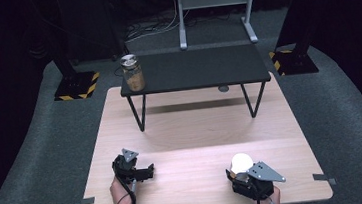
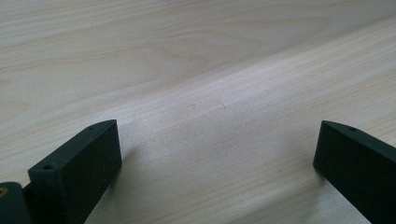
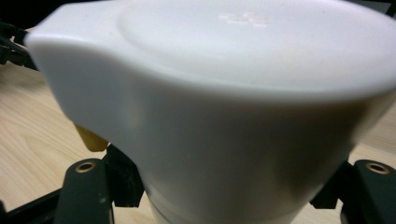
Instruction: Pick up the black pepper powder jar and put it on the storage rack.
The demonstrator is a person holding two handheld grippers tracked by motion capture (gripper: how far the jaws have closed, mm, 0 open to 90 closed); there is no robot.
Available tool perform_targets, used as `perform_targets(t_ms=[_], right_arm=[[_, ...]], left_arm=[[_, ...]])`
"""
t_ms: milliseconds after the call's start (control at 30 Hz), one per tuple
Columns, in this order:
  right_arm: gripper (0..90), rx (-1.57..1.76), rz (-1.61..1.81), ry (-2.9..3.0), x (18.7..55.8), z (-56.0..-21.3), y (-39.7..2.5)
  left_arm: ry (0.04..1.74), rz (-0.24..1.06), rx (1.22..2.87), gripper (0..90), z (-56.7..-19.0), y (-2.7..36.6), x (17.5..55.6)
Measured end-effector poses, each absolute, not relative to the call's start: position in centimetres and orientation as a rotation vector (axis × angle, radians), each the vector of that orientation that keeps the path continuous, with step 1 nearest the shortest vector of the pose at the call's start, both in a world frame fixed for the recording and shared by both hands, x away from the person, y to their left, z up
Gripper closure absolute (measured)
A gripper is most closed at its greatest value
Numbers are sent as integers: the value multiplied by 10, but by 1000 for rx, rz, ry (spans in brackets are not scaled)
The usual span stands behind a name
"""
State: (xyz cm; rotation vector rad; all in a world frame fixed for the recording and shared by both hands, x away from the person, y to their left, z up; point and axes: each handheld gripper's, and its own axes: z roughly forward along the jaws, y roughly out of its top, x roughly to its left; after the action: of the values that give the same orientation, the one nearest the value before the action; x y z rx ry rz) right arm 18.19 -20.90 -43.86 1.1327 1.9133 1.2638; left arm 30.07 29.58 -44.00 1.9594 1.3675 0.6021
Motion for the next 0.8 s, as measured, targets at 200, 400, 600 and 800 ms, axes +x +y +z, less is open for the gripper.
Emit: perform_targets(t_ms=[200, 400, 600, 800], right_arm=[[298, 1154, 1256, 1898, 182, -435, -215], [298, 1175, 1243, 1890, 182, -432, -220], [297, 1192, 1234, 1877, 184, -428, -224], [297, 1200, 1226, 1867, 186, -423, -228]], left_arm=[[1367, 602, 1959, 2, -440, 296, 301], [1366, 604, 1960, 2, -440, 296, 301], [1366, 606, 1960, 2, -440, 295, 300], [1367, 603, 1959, 2, -440, 296, 301]])
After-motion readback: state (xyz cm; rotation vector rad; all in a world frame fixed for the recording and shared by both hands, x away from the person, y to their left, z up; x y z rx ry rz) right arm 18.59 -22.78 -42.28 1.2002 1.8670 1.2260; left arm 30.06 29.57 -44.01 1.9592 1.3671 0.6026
